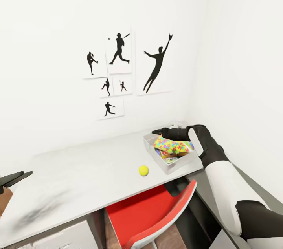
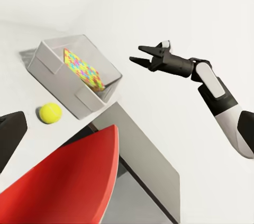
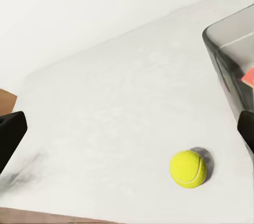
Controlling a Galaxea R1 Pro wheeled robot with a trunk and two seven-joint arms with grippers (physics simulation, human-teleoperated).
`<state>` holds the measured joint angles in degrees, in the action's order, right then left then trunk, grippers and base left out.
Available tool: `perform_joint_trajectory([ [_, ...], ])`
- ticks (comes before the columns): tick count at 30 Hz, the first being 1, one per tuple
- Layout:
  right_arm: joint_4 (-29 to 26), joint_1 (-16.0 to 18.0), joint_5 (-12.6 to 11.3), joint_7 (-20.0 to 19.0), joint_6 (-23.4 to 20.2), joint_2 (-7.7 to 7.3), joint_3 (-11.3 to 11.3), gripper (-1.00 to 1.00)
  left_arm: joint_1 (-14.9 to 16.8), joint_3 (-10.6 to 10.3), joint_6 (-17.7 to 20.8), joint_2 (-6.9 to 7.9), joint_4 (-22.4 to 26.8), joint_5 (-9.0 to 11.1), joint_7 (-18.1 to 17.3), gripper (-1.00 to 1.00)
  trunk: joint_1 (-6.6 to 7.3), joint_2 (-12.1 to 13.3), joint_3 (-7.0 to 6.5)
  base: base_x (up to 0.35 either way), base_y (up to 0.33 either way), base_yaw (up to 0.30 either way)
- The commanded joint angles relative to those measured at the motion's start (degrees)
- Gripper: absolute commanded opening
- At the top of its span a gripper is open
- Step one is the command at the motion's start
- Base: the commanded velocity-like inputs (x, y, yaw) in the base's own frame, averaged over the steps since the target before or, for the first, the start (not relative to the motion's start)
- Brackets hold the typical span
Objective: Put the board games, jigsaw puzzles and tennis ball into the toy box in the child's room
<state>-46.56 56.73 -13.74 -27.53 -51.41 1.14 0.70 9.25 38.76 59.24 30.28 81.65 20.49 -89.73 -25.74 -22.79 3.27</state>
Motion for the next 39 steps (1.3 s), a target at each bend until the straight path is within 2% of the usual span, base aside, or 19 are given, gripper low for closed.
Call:
perform_joint_trajectory([
  [1, -0.1, 0.0, 0.1, -0.1, -0.4, 0.03, 0.1, 1.00, 0.1, 0.0, 0.6, 0.02, 0.0, -0.1, -0.3, 1.00, -0.04, -0.1, 0.06, -0.016, 0.000, 0.203],
  [10, -1.6, 0.0, 0.1, 0.1, -2.0, 0.15, 0.0, 1.00, 0.1, 0.0, 0.6, 0.04, 0.0, -0.1, -0.3, 1.00, -0.04, -0.1, -0.63, -0.004, 0.000, 0.203],
  [13, -1.6, 0.0, 0.1, 0.3, -2.3, 0.60, 0.0, 1.00, 0.1, 0.0, 0.6, 0.04, 0.0, -0.1, -0.3, 1.00, -0.04, -0.1, -0.85, 0.000, 0.000, 0.205],
  [19, -1.6, 0.0, 0.0, 4.1, -2.5, 1.29, 0.0, 1.00, 0.1, 0.0, 0.6, 0.04, 0.0, -0.1, -0.3, 1.00, -0.04, -0.1, -1.17, -0.057, 0.037, 0.209],
  [24, -1.6, 0.0, -0.1, 5.6, -2.5, 1.39, 0.0, 1.00, 0.1, 0.0, 0.6, 0.04, 0.0, -0.1, -0.3, 1.00, -0.04, -0.1, -1.22, -0.042, 0.051, 0.061],
  [39, -1.6, 0.1, 0.0, 6.1, -3.0, 1.85, -0.4, 1.00, 0.1, 0.0, 0.6, 0.04, 0.0, -0.2, -0.3, 1.00, -0.04, -0.1, -1.23, -0.071, 0.038, 0.003],
])
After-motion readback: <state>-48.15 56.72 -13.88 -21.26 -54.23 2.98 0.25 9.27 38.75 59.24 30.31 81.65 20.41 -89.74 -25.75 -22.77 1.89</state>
